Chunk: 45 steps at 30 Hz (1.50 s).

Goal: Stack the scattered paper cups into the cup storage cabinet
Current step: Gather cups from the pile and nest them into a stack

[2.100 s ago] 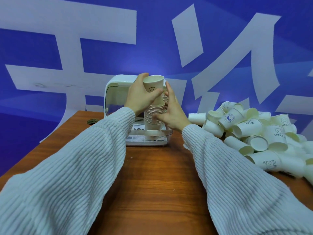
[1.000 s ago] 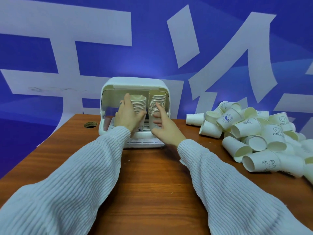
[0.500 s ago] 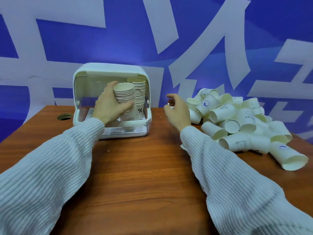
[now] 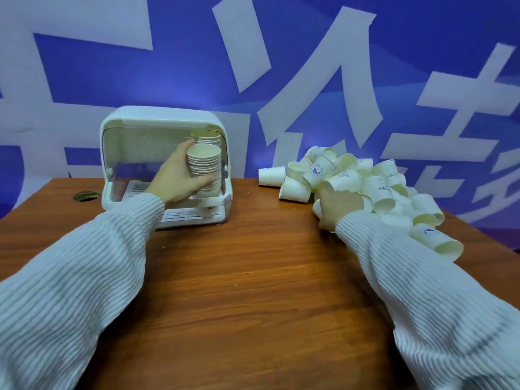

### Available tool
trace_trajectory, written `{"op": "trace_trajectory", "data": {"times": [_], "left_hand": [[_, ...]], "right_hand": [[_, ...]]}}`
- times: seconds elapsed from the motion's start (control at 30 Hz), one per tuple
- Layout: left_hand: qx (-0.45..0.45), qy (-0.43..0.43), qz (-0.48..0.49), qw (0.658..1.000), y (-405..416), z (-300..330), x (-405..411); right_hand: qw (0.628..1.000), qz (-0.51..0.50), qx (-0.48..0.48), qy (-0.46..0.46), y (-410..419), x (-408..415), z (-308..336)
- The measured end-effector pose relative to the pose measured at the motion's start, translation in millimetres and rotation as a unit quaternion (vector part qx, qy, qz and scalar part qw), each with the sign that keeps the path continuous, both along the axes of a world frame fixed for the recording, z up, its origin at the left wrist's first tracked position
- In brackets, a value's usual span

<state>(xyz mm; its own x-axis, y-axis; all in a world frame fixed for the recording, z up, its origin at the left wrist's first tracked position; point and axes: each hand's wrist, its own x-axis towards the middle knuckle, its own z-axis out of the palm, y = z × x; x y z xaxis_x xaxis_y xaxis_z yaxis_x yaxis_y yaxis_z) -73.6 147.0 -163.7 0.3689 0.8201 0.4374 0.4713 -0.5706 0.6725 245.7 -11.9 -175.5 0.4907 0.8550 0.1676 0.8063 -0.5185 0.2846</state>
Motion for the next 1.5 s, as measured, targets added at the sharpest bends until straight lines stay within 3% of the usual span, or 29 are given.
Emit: {"op": "trace_trajectory", "data": {"times": [0.1, 0.2, 0.27, 0.33, 0.4, 0.47, 0.53, 0.6, 0.67, 0.73, 0.8, 0.93, 1.07, 1.23, 1.37, 1.5], "left_hand": [[0.004, 0.007, -0.012, 1.0, -4, 2, 3], [0.088, 0.037, 0.061, 0.994, -12, 0, 5], [0.227, 0.021, 0.086, 0.97, -27, 0, 13], [0.311, 0.013, -0.003, 0.95, -48, 0, 29], [0.34, 0.08, -0.115, 0.93, -64, -8, 49], [0.316, 0.142, -0.148, 0.926, -76, -18, 68], [0.247, 0.155, -0.135, 0.947, -89, -27, 82], [0.196, 0.165, -0.122, 0.959, -99, -32, 92], [0.152, 0.172, -0.128, 0.965, -105, -38, 99], [0.123, 0.168, -0.139, 0.968, -111, -44, 106], [0.116, 0.164, -0.148, 0.968, -116, -48, 111], [0.128, 0.155, -0.165, 0.966, -125, -49, 121], [0.139, 0.143, -0.161, 0.966, -130, -48, 119], [0.108, 0.117, -0.141, 0.977, -126, -42, 107], [0.079, 0.03, -0.115, 0.99, -122, -32, 85], [0.055, -0.064, -0.043, 0.995, -110, -18, 51]], "right_hand": [[0.998, 0.017, 0.053, 0.01, 2, 2, 5], [0.968, 0.051, 0.158, 0.19, 4, -10, 29], [0.889, 0.08, 0.238, 0.382, 0, -28, 48], [0.811, 0.108, 0.255, 0.515, -4, -48, 58], [0.755, 0.128, 0.223, 0.603, -9, -65, 55], [0.709, 0.147, 0.186, 0.664, -18, -76, 46], [0.731, 0.151, 0.151, 0.649, -29, -77, 39], [0.798, 0.143, 0.148, 0.567, -38, -65, 35], [0.884, 0.128, 0.172, 0.416, -47, -43, 30], [0.963, 0.105, 0.12, 0.216, -59, -14, 21], [0.994, 0.091, 0.018, 0.062, -70, 15, 9], [0.993, 0.068, -0.078, -0.051, -85, 48, -8], [0.991, 0.087, -0.07, -0.08, -90, 56, -11], [0.983, 0.16, 0.053, 0.069, -82, 30, 9], [0.946, 0.186, 0.149, 0.221, -59, -4, 23], [0.906, 0.222, 0.249, 0.261, -25, -44, 41]]}}
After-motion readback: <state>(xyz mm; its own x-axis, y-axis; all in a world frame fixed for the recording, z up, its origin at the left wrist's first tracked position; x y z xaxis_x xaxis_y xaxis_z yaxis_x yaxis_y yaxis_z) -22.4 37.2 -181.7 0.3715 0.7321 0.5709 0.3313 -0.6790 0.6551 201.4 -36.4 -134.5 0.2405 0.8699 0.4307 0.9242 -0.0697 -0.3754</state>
